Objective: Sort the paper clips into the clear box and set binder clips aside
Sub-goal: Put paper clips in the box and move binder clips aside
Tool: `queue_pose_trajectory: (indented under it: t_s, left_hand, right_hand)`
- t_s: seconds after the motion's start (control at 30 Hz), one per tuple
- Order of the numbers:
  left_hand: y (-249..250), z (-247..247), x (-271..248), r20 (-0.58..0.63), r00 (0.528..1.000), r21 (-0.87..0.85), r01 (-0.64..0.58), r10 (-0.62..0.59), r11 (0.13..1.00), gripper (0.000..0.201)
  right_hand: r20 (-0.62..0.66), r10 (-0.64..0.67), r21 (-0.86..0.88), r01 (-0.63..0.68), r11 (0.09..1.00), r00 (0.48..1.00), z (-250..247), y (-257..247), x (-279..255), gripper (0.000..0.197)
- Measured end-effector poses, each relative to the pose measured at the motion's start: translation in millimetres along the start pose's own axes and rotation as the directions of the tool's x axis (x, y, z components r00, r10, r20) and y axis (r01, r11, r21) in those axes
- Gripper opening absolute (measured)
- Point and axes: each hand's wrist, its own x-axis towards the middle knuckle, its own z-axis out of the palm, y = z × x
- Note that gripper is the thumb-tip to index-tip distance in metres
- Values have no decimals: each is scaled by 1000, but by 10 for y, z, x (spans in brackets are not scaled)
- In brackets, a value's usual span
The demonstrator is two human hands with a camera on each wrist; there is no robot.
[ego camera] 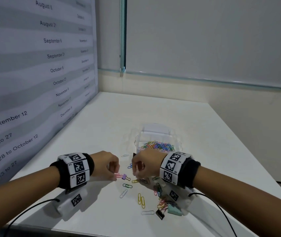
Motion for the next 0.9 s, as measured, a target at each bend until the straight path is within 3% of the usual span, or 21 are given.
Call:
queue_pose_trajectory:
  t_s: [0.1,0.17,0.37,0.47,0.57,0.63,0.77,0.9]
  left_hand:
    - [48,-45,-40,12,1000,65,-2,1,998,7]
    - [42,-100,-5,-16,1000,115,9,-7,993,21]
    - [62,-203,194,-114,993,96,27,-16,995,34]
    - [94,-194,274,-103,995,85,0,8,996,37]
    - [118,-160,321,-62,998,114,-19,26,993,39]
    - [126,-143,292,-53,997,117,-47,53,992,40]
    - [139,-91,134,-67,988,89,-132,138,987,33]
    - [135,-30,-10,2,985,75,-170,171,982,28]
  right_hand:
    - [15,-48,9,48,999,999,28,-158,103,23]
    - [0,-47,-7,47,999,999,77,-237,168,26]
    - [-5,-56,-65,56,996,998,133,-275,247,12]
    - [33,-37,-57,39,998,999,111,-191,206,11]
    - [-11,-15,-66,14,998,1000,61,-45,121,9]
    - [-38,35,-68,-37,997,999,-8,79,51,2]
    - [-77,172,-17,-173,985,982,-158,384,-136,15]
    - [-53,305,-21,-307,952,951,-266,706,-384,25]
